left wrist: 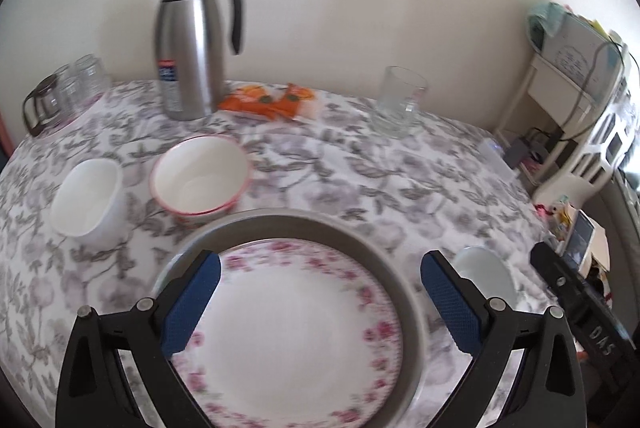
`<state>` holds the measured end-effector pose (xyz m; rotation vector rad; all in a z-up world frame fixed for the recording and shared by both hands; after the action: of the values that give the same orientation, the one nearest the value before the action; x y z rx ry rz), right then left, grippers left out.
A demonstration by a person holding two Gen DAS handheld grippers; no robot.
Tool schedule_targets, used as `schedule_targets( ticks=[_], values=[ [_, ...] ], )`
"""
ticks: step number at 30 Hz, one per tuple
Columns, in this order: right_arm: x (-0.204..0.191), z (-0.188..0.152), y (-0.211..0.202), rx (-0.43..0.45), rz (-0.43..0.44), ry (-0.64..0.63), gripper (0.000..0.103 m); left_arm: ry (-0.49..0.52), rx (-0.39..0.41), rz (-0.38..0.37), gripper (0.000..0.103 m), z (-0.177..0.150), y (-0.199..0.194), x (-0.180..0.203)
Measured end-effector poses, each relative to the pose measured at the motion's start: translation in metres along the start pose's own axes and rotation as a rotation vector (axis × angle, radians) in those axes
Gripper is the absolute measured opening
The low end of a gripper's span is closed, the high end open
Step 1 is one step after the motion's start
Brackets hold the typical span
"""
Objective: Organize plates and bowls
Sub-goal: 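Move both tools to the rim of the large white bowl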
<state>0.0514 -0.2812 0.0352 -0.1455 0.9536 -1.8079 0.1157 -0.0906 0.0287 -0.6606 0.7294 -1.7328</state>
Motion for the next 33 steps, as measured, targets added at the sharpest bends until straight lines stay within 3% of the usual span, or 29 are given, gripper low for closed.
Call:
schedule_targets(
  ticks=[12,17,23,26,31,33],
  values=[
    [0.041,0.010,0.003,0.044,-0.054,0.062,0.102,0.151,0.062,0.009,0.100,0.019,0.008,0.052],
    [0.052,0.010,0.009,0.020,-0.056,0.089,0.102,0.143,0.019,-0.040,0.100,0.020,0.023,0.066],
    [0.065,0.009,0.022,-0.010,-0.093,0.093,0.102,0.152,0.054,-0.111,0.100,0.025,0.029,0.084],
    [0.075,0.009,0.027,-0.034,-0.107,0.109,0.102,0.147,0.034,-0.134,0.100,0.026,0.037,0.092],
    [0.085,0.004,0.037,-0.087,-0.129,0.127,0.101,0.136,-0.065,-0.159,0.100,0.019,0.060,0.100],
    [0.088,0.000,0.041,-0.112,-0.122,0.137,0.093,0.149,-0.100,-0.158,0.100,0.017,0.067,0.104]
  ],
)
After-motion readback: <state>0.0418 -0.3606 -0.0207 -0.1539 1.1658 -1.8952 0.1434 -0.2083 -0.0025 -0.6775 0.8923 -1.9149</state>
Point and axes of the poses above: each gripper's, at about its wrist camera, not at the fingertips, and y roughly the way its jaws point, x to its right, z to its top, the point moved 2 cm from there along y, roughly the way its jaws point, and after that the axes turned 8 degrees about y, right-handed, at the moved point
